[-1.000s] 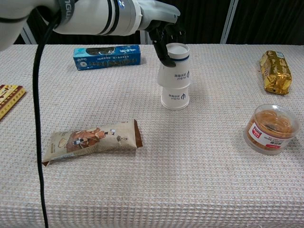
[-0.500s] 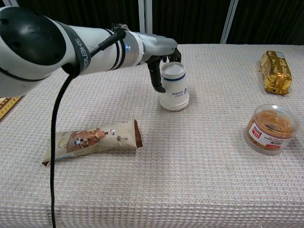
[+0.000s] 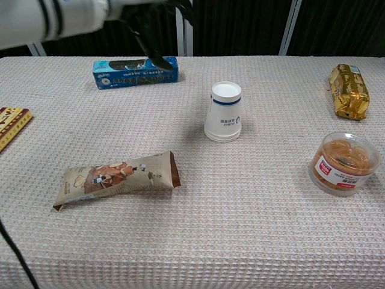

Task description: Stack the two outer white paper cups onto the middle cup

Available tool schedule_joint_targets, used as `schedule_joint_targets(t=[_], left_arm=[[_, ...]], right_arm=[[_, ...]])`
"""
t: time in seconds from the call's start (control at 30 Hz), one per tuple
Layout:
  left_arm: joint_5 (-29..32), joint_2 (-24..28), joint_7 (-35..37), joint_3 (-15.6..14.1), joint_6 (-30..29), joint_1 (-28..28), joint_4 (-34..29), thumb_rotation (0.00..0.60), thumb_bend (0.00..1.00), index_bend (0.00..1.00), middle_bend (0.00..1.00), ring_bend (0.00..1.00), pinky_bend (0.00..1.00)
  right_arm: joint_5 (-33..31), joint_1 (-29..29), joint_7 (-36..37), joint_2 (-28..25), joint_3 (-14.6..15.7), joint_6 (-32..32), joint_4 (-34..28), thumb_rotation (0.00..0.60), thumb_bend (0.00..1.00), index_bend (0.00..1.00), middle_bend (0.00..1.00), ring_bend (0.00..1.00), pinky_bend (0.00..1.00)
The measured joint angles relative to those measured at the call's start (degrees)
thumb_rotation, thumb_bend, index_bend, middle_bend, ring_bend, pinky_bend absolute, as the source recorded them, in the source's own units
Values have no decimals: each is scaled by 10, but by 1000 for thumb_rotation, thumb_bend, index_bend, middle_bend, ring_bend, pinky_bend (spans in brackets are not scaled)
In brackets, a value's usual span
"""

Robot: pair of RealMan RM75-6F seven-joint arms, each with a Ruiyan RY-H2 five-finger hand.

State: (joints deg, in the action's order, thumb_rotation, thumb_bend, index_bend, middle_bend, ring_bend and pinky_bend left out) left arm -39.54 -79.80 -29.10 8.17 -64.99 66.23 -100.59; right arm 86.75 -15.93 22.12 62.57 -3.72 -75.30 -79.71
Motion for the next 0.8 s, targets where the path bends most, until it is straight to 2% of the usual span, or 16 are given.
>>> schedule_joint_targets(t=[0.17,0.37,0.47,0.67,0.8], left_arm=[[-94,80,56,-51,-82,-115,-23,600,178,236,145,96,111],[-200,114,108,-136,-181,-257,8,600,179,243,145,96,110],[-232,124,135,-172,-226,-327,29,600,179,244,146,96,110],[-294,134,198,-215,-322,-456,59,600,177,245,146,96,110],[-336,135,221,-228,-377,-522,71,600,175,245,145,96,109]], right_arm=[[3,3,32,-12,4,4,6,600,175,0,2,0,0],[13,13,51,-15,6,-18,17,600,176,0,2,0,0],[12,24,44,-12,7,-36,17,600,176,0,2,0,0],[3,55,3,-3,11,-65,-1,600,180,0,1,0,0],[-7,74,-27,2,12,-85,-20,600,184,0,1,0,0]])
